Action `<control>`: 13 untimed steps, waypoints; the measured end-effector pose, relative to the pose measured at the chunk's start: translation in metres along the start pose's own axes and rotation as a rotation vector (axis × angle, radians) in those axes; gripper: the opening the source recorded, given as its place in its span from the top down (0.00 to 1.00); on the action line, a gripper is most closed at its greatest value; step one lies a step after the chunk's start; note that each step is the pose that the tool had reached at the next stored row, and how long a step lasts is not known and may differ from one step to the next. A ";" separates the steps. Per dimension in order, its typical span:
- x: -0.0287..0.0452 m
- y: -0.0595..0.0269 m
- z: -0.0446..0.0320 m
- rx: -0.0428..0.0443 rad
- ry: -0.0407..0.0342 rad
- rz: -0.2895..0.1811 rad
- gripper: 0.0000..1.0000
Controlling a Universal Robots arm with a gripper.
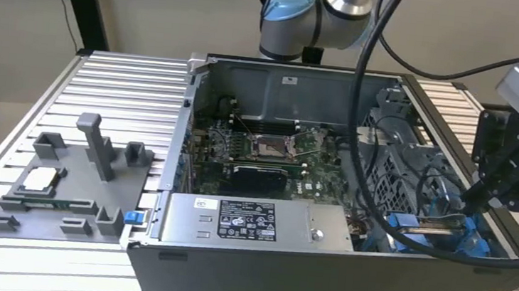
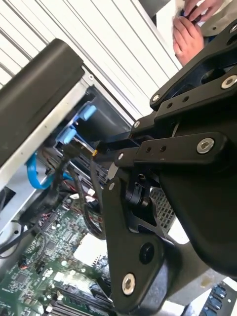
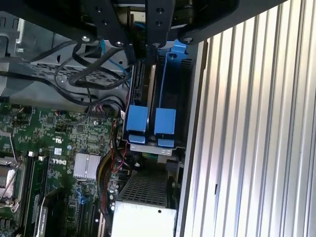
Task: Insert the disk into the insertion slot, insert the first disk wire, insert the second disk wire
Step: 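Insert the first disk wire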
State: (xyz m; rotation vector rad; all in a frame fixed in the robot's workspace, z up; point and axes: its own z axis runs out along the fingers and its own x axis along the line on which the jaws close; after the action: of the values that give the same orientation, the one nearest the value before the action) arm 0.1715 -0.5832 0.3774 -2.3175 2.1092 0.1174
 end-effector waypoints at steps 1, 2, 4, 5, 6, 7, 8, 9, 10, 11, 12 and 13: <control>0.0008 -0.0038 0.0000 -0.0009 -0.0001 0.000 1.00; 0.0016 -0.0073 0.0000 -0.0018 -0.0002 0.000 1.00; 0.0031 -0.0138 0.0000 -0.0035 -0.0003 0.000 1.00; 0.0039 -0.0170 0.0001 -0.0044 -0.0005 0.000 1.00; 0.0046 -0.0202 0.0001 -0.0052 -0.0005 0.000 1.00; 0.0054 -0.0234 0.0001 -0.0060 -0.0005 0.000 1.00; 0.0062 -0.0265 0.0001 -0.0069 -0.0007 0.000 1.00; 0.0069 -0.0290 0.0001 -0.0075 -0.0006 0.000 1.00; 0.0075 -0.0313 0.0002 -0.0080 -0.0007 0.000 1.00; 0.0082 -0.0334 0.0003 -0.0084 -0.0009 0.000 1.00; 0.0088 -0.0357 0.0003 -0.0088 -0.0009 0.000 1.00; 0.0094 -0.0379 0.0003 -0.0093 -0.0009 0.001 1.00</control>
State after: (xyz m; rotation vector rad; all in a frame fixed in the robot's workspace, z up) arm 0.2100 -0.5890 0.3748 -2.3216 2.1135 0.1284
